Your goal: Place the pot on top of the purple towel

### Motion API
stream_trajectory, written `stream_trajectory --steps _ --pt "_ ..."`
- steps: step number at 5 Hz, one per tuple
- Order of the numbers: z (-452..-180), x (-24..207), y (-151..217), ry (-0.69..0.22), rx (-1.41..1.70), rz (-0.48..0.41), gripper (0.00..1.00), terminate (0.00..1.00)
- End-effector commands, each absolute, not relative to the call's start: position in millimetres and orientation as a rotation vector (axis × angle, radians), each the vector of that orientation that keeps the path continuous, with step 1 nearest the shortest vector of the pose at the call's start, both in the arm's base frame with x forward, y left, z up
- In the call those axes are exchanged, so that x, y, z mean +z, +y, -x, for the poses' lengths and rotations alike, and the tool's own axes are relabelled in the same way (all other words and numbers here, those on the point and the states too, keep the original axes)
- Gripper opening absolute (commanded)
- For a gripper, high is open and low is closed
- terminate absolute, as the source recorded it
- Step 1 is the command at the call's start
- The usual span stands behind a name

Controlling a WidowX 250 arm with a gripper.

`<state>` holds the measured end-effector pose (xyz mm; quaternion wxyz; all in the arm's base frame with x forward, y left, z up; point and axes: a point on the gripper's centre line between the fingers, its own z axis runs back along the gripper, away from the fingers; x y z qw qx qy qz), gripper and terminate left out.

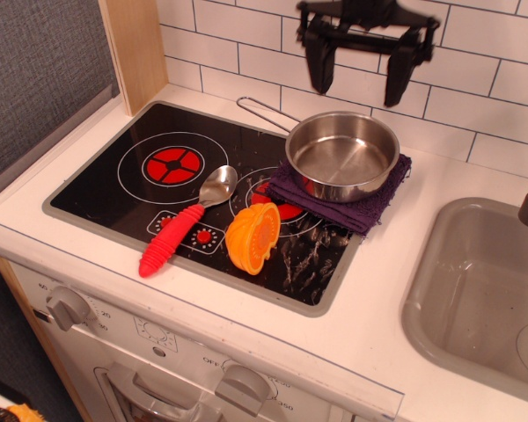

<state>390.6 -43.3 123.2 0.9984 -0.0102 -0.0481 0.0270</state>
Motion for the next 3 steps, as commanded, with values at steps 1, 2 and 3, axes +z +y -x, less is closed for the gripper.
stream_trajectory --steps 1,2,3 --pt "-381.6 132.7 -26.9 -0.129 0.048 -0.013 1.00 0.00" --pt "-381.6 132.7 -26.9 -0.129 0.048 -0.013 1.00 0.00" --pt "-381.6 132.7 -26.9 -0.129 0.048 -0.013 1.00 1.00"
